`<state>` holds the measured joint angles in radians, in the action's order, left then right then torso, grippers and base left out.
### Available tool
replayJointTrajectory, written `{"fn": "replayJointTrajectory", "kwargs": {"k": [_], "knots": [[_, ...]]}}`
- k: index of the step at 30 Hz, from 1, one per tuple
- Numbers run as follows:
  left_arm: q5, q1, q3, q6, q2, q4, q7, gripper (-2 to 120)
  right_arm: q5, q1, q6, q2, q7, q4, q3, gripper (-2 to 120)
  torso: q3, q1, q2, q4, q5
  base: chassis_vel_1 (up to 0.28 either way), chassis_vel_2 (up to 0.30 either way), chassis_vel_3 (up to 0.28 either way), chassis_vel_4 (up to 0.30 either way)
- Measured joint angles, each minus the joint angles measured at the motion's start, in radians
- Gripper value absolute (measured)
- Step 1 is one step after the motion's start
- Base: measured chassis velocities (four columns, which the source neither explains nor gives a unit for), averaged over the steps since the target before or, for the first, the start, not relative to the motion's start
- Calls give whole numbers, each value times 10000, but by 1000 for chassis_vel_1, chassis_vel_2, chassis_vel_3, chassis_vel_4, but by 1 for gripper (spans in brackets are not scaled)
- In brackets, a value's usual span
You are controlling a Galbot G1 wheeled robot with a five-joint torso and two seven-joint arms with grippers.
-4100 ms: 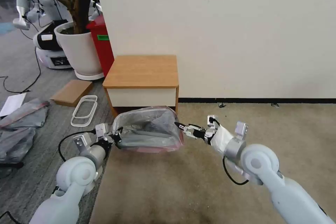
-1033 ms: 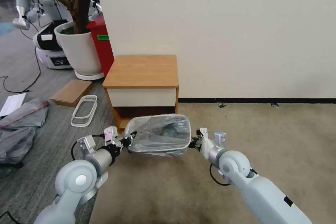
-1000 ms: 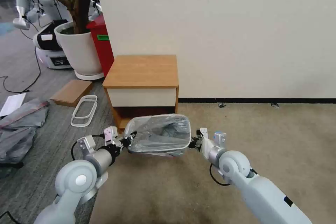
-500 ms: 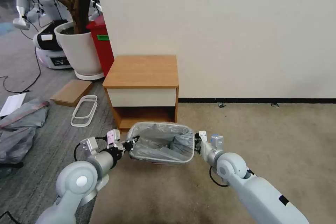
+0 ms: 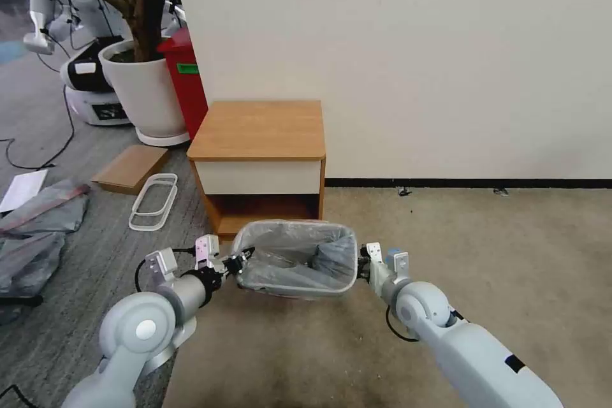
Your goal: Pick up the garbage bag from the table and place it over the trash can.
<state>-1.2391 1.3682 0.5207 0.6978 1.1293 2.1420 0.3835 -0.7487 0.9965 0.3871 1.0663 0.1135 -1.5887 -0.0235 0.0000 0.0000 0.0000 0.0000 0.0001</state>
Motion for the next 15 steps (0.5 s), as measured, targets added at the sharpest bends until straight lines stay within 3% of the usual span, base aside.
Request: {"fn": "replayJointTrajectory", "kwargs": {"k": [8, 15], "knots": [[23, -105, 200, -64, -146, -186, -44, 1, 254, -48, -111, -179, 134, -21, 10, 6, 0, 0, 0, 0, -1, 0, 0, 0, 0], [595, -117, 250, -154, -192, -539, -250, 1, 245, -12, -460, -319, 314, -402, 99, 28, 1, 0, 0, 1, -1, 0, 0, 0, 0]]}}
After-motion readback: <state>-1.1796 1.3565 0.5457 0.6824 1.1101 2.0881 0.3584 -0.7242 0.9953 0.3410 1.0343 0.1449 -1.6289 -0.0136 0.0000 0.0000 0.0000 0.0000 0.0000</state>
